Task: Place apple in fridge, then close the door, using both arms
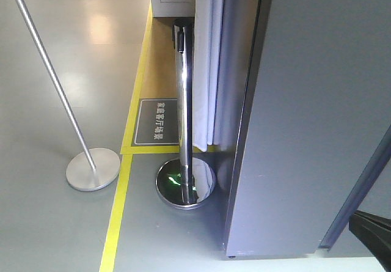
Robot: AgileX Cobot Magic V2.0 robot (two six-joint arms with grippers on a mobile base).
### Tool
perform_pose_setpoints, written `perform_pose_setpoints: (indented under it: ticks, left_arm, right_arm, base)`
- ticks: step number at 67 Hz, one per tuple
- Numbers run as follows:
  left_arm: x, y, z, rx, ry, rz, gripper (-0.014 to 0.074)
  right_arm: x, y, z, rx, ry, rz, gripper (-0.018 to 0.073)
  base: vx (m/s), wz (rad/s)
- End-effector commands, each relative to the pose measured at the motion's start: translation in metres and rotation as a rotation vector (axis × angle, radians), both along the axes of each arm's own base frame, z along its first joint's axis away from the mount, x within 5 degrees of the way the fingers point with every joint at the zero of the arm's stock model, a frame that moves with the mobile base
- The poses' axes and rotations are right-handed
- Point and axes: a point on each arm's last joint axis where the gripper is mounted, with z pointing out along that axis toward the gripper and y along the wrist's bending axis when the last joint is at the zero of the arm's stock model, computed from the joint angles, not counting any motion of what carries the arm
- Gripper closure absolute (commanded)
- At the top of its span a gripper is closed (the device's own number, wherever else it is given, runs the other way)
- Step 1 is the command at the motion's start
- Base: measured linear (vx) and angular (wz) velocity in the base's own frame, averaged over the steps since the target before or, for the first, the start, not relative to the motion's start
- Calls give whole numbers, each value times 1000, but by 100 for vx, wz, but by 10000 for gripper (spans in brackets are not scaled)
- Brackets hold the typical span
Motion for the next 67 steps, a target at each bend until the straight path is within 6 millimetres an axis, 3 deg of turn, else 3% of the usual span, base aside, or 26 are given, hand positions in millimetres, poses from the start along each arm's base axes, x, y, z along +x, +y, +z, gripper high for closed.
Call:
perform_pose_setpoints:
  ticks: [1, 19, 42, 67]
  left_arm:
    - [0, -1, 7, 73, -18, -12, 604]
    - [1, 6, 12, 72, -69, 67, 604]
    - [-4, 21, 31, 399, -299, 258, 604]
    - [-13, 22, 34, 339, -342, 266, 604]
  right_arm:
    - [2, 0, 11, 36, -50, -19, 565]
    - [2, 0, 11, 36, -50, -19, 565]
    - [2, 0, 11, 36, -50, -19, 565]
    - [2, 0, 11, 36, -49, -19, 565]
  base:
    - [0, 0]
    - [0, 0]
    - [0, 0]
    - [0, 0]
